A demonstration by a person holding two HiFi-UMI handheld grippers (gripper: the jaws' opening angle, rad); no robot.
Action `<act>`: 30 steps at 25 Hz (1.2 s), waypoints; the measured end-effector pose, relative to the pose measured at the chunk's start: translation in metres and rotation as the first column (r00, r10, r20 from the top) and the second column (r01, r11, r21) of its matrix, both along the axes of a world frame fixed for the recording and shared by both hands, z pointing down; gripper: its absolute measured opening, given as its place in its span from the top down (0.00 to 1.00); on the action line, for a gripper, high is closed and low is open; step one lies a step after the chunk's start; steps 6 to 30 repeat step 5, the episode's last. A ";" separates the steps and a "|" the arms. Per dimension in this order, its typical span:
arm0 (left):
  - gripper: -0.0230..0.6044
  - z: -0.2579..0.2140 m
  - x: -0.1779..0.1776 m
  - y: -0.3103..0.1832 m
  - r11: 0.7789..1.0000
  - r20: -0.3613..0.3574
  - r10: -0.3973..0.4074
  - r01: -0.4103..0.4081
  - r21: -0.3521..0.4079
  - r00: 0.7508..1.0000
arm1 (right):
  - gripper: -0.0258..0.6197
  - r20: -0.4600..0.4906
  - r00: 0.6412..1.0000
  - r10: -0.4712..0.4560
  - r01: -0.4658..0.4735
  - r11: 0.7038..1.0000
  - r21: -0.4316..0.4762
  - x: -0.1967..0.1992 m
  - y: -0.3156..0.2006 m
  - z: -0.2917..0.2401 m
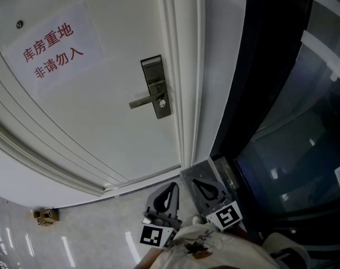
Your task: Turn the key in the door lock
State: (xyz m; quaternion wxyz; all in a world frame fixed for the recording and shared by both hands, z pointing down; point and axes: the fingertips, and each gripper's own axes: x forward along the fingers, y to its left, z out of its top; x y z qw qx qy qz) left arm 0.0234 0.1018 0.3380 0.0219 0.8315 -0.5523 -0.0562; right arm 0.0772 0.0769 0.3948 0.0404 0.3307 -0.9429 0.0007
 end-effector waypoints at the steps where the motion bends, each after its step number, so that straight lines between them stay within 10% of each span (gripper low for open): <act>1: 0.96 0.000 -0.001 0.000 1.000 -0.002 -0.004 0.004 0.004 1.000 | 0.95 0.000 1.000 0.001 -0.001 1.000 0.000 -0.001 0.000 0.000; 30: 0.96 0.001 0.002 -0.003 1.000 0.067 0.013 -0.014 0.021 0.998 | 0.95 0.010 1.000 0.006 -0.006 1.000 0.003 -0.005 -0.009 -0.003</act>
